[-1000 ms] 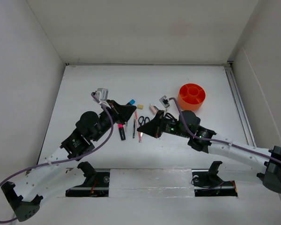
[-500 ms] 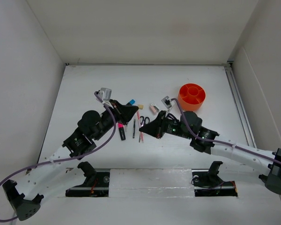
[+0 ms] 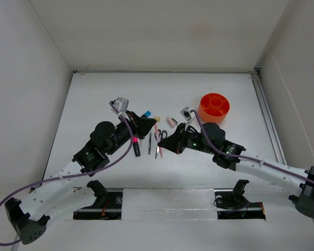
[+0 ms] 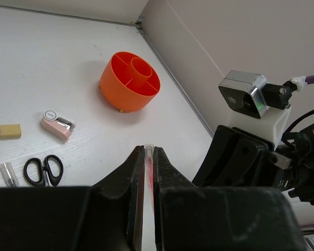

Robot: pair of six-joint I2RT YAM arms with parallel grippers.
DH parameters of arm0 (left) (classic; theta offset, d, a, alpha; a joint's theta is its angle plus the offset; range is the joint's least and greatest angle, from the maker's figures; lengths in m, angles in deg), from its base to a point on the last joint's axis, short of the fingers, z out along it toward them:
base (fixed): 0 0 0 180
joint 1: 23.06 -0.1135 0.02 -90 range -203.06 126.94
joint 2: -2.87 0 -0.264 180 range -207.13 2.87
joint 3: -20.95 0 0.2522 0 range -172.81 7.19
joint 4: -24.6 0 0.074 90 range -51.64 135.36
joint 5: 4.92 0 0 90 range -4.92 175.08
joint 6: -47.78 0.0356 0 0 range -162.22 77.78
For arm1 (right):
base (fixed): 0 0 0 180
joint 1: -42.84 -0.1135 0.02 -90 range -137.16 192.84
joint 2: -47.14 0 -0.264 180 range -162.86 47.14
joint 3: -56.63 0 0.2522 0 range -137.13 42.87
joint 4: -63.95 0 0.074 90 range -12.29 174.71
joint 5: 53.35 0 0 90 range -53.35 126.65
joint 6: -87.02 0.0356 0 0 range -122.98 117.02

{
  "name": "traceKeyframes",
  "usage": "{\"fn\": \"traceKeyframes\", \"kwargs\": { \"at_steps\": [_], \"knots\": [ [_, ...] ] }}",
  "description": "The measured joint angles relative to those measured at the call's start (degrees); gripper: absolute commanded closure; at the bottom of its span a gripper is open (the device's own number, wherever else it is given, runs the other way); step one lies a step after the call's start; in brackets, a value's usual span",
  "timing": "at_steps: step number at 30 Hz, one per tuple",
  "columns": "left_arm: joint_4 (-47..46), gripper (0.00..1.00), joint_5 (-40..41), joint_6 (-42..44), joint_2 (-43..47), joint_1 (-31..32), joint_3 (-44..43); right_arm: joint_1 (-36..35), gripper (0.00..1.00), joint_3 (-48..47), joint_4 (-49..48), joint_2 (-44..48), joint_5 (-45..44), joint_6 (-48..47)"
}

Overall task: Sort the stationery into containers
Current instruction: Close the pen cap on the pen, then place the pen in the storage box.

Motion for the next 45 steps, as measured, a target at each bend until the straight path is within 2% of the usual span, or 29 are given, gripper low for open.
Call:
{"fn": "traceKeyframes", "kwargs": {
  "at_steps": [19, 36, 45],
  "knots": [
    [-3.1, 1.0, 0.07, 0.68, -0.07, -0.33, 0.02, 6.03, 1.0, -3.17, 2.93, -0.15, 9.49, -0.63],
    [-6.05, 1.0, -0.63, 0.85, 0.85, -0.61, 1.97, 6.86, 1.0, -3.63, 2.73, -0.59, 11.74, 1.73],
    [-0.09, 1.0, -6.51, 1.07, -0.11, 0.17, 3.93, 10.12, 1.0, -8.26, -5.51, -0.83, 8.04, 2.8]
  ]
}}
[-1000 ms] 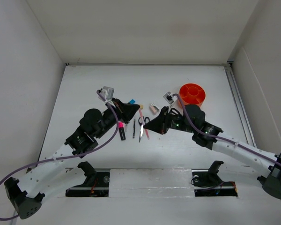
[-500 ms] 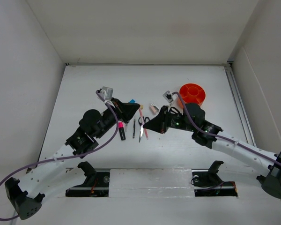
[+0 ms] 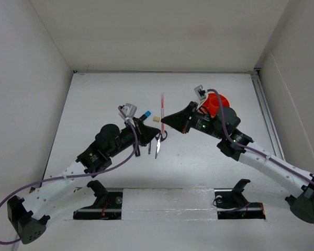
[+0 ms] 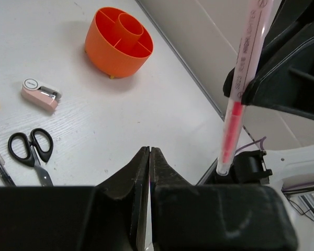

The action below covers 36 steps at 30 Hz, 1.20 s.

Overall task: Sort the stationery into containers
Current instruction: Place the pen in the storage box.

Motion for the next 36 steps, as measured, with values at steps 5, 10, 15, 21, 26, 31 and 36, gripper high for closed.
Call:
{"fn": "traceKeyframes", "kwargs": {
  "at_steps": [5, 10, 15, 21, 26, 31, 36],
  "knots": [
    [0.63, 1.0, -0.55, 0.0, 0.04, 0.0, 0.0, 0.33, 1.0, -0.74, -1.18, -0.5, -0.04, -0.22],
    [1.27, 1.0, 0.11, -0.02, 0.66, 0.0, 0.0, 0.46, 1.0, -0.74, -1.07, -0.46, -0.66, -1.84],
    [4.26, 1.0, 3.21, -0.46, 0.44, 0.0, -0.09, 0.85, 1.0, -0.72, -0.7, 0.96, -1.44, -4.92],
    [9.35, 0.48, 8.04, -2.05, -2.71, 0.0, -1.99, 1.11, 1.0, -0.63, -0.68, 2.4, -4.02, -9.99],
    [16.41, 0.0, 13.75, -4.15, -3.54, 0.0, -5.31, 1.11, 1.0, 1.36, -0.61, 4.61, -7.3, -15.37],
    [26.69, 0.0, 22.21, -6.64, -4.63, 0.0, -10.99, 1.11, 1.0, 3.91, -0.74, 6.75, -11.45, -21.66],
    [37.7, 0.0, 30.36, -9.38, -6.1, 0.0, -16.5, 1.11, 1.0, 3.93, -0.79, 6.73, -15.13, -25.68]
  ]
}}
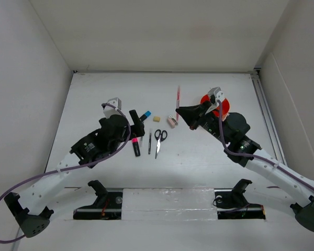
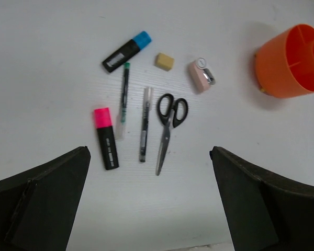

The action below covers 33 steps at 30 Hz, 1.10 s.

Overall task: Sort the stationery into containers
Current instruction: Place the pen in the storage box.

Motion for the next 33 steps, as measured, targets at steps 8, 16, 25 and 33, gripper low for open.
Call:
{"fn": "traceKeyframes", "kwargs": {
  "at_steps": [8, 16, 25, 33],
  "knots": [
    [9.62, 0.0, 9.07, -1.36, 0.42, 0.0, -2.27, 0.0, 1.0, 2.67, -2.69, 0.2, -1.22, -4.17],
    [9.62, 0.0, 10.78, -0.7, 4.04, 0.0, -2.27, 0.0, 1.0, 3.37, -3.04, 0.22, -1.42, -5.92],
    [8.61, 0.0, 11.1, -0.31, 5.11, 0.0, -1.29, 1.88, 1.0, 3.37, -5.95, -3.76, -13.53, -5.49],
    [7.72, 0.0, 10.25, 0.31, 4.0, 0.0, -0.87, 17.66, 1.0, 6.93, -18.6, -10.29, -17.99, -2.38]
  ]
}}
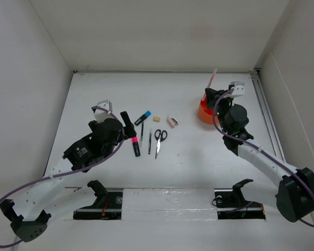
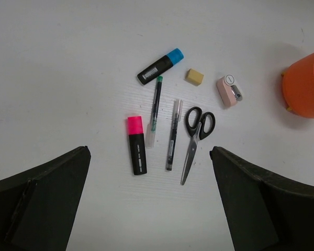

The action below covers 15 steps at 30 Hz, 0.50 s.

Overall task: Sort the stationery into containers
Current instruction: Place the pen in the storage box.

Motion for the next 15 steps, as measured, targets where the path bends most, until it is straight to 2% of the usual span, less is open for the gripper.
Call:
{"fn": "traceKeyframes", "kwargs": {
  "at_steps": [8, 15],
  "knots": [
    [-1.95, 0.0, -2.49, 1.62, 1.38, 0.0, 0.98, 10.95, 1.0, -0.92, -5.03, -8.04, 4.79, 0.63],
    [-3.32, 0.0, -5.18, 3.5, 2.29, 0.0, 1.36, 16.96, 1.0, -3.72, -6.34, -14.73, 8.22, 0.61]
  ]
}}
